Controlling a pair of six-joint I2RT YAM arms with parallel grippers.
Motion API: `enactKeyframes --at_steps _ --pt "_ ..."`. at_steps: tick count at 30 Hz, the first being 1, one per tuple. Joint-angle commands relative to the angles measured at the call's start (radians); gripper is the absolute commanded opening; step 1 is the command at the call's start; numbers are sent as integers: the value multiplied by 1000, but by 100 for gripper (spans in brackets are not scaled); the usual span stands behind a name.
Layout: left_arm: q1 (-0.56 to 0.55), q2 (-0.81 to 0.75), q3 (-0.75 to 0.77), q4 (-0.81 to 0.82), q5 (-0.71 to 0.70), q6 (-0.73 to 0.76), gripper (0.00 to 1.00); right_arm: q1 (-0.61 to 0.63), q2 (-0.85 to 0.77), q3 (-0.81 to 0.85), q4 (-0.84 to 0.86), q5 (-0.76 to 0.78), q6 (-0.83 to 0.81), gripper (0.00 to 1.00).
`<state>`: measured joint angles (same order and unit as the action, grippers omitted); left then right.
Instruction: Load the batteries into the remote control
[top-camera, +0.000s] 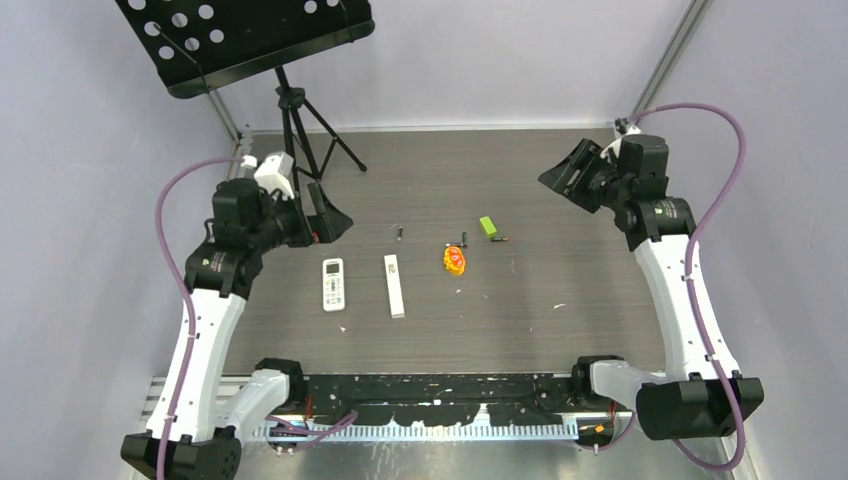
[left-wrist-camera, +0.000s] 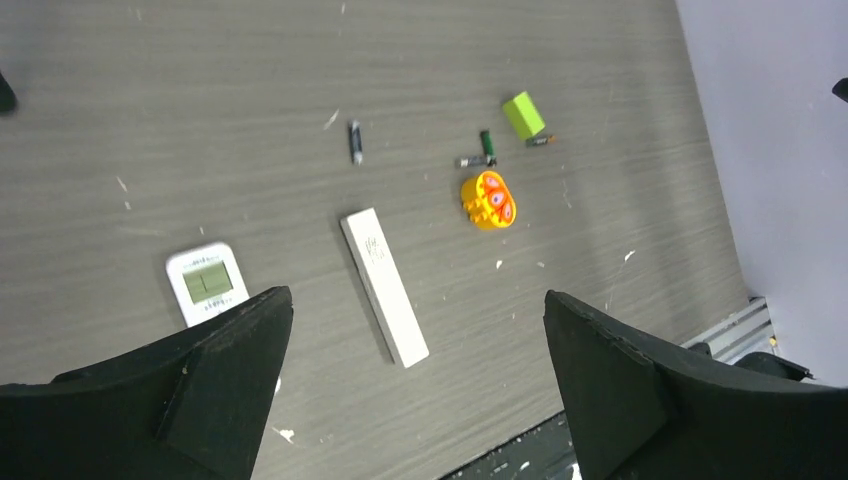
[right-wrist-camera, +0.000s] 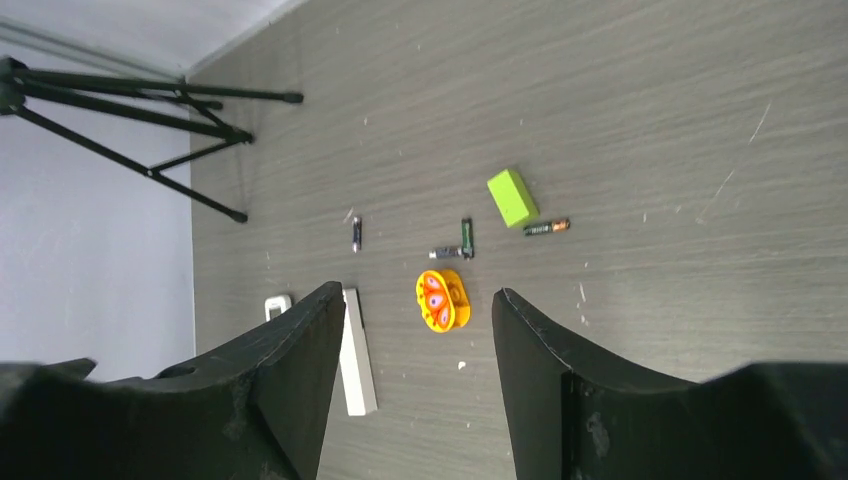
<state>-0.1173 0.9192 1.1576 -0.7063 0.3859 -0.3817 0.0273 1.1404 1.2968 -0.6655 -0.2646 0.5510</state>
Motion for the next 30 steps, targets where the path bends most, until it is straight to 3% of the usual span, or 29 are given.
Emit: enactKeyframes --at_steps 1,8,12,14,16,20,23,26,30 --pt "2 -48 -83 84 -4 -71 100 36 4 -49 81 -27 41 61" --pt "2 -39 -285 104 20 -94 100 157 35 -152 130 24 76 60" --pt "-10 -12 -377 198 52 -178 90 264 83 -172 147 57 103 57" --pt "-36 13 -388 214 -8 -202 85 325 102 -187 173 81 127 57" --pt "-69 40 -381 183 -163 -212 83 368 116 -210 215 92 156 56" --pt "-104 97 -392 135 -426 -215 89 439 151 -234 269 119 218 55" --pt "-130 156 -425 185 -424 -212 95 501 157 -278 303 178 231 55" --pt "-214 196 -425 227 -361 -254 94 523 160 -307 312 189 269 55" --pt "-341 227 -457 361 -377 -359 89 536 153 -337 317 209 293 54"
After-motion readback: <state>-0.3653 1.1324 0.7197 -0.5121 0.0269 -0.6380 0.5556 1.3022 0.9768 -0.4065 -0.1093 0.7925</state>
